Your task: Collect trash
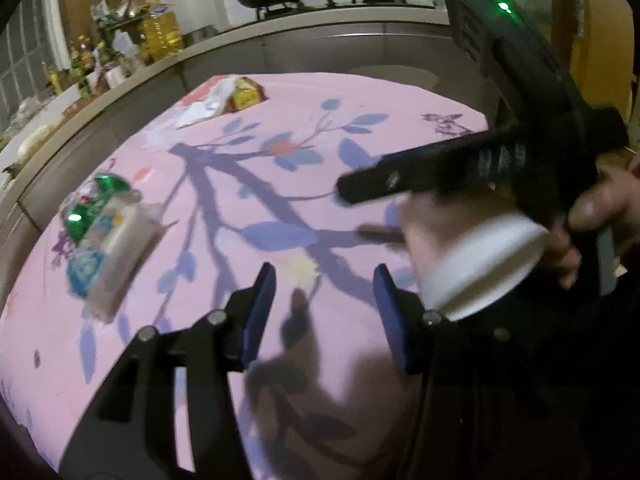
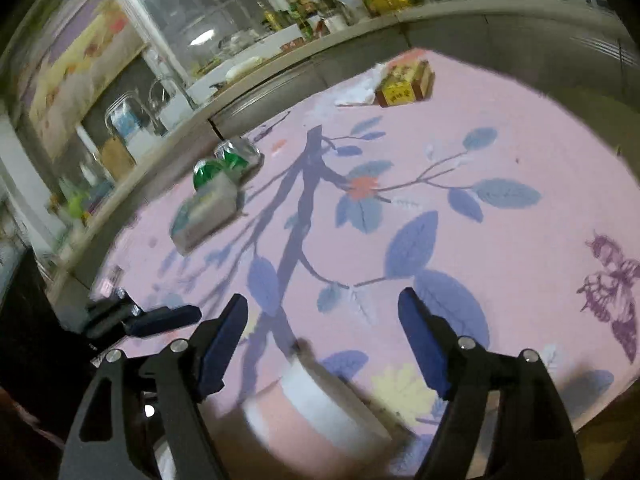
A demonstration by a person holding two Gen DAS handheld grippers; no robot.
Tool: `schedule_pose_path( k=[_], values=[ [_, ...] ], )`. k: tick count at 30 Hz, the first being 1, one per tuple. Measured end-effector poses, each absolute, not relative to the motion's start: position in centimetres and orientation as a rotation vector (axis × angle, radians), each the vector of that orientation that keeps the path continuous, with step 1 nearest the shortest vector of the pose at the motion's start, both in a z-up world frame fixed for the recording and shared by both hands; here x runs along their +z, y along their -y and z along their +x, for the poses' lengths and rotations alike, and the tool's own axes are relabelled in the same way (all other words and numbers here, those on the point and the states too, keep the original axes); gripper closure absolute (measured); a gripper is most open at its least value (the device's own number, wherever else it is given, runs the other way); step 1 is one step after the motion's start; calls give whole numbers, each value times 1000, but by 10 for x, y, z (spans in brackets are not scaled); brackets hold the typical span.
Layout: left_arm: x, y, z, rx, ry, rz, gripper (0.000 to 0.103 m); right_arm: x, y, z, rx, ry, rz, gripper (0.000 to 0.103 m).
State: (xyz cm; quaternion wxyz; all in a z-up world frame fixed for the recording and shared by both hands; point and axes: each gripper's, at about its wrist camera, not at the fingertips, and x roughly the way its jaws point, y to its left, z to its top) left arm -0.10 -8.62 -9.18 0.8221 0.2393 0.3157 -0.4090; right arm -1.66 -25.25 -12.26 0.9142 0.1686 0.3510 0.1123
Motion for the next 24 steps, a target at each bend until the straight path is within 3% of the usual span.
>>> schedule_pose_path(
  k=[7, 12, 18, 24],
  values=[
    [-91, 82, 8, -891, -772, 382, 56, -133, 253, -17, 206, -586, 405, 28],
    [-84, 43, 17, -836, -839, 302, 46, -128, 245, 6, 165, -598, 416, 26],
    [-64, -2, 14, -820, -862, 182, 43, -123, 229, 29, 157, -630, 426, 23],
    [-68, 19, 1, -885, -820, 275, 41, -122, 218, 36, 162, -635, 415, 21]
  ],
)
